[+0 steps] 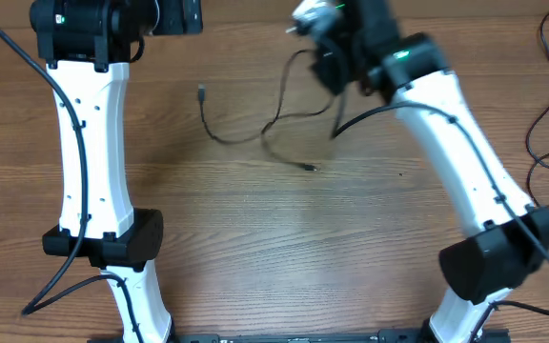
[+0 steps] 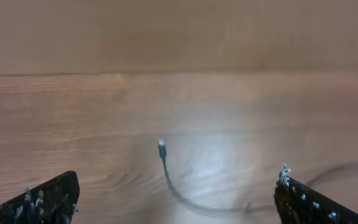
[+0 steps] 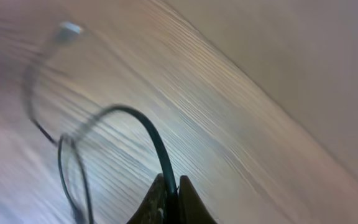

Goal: Untangle cables

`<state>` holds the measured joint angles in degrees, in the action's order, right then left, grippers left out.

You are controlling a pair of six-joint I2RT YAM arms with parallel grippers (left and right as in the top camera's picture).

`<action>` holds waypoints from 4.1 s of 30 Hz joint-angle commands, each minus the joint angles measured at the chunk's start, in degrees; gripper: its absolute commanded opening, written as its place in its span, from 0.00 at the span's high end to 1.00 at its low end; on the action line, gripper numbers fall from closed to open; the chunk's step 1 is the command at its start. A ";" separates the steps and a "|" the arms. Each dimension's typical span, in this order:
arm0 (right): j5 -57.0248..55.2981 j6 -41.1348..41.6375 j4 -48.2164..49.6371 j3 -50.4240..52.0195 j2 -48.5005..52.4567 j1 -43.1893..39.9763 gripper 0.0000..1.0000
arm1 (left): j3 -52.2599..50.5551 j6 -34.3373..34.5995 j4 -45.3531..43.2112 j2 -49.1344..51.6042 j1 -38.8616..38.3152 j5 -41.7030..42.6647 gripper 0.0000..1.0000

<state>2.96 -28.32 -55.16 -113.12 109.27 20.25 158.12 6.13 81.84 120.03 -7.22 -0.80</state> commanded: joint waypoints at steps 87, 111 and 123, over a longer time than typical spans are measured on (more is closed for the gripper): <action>38.45 24.57 22.49 11.72 -37.81 -56.89 0.00 | 0.31 -13.29 -17.40 -9.35 -13.33 -2.51 0.00; 40.09 19.28 33.83 31.80 -68.76 -18.12 0.00 | -29.99 -21.84 -32.72 -41.92 -12.50 -19.10 0.00; 34.27 18.62 38.23 39.43 -99.93 -18.12 0.00 | -45.11 -21.33 -39.71 -52.39 -12.68 -15.28 0.00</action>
<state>41.58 -8.45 -16.05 -75.09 13.41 1.91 115.04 -15.00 42.30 65.95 -20.12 -18.44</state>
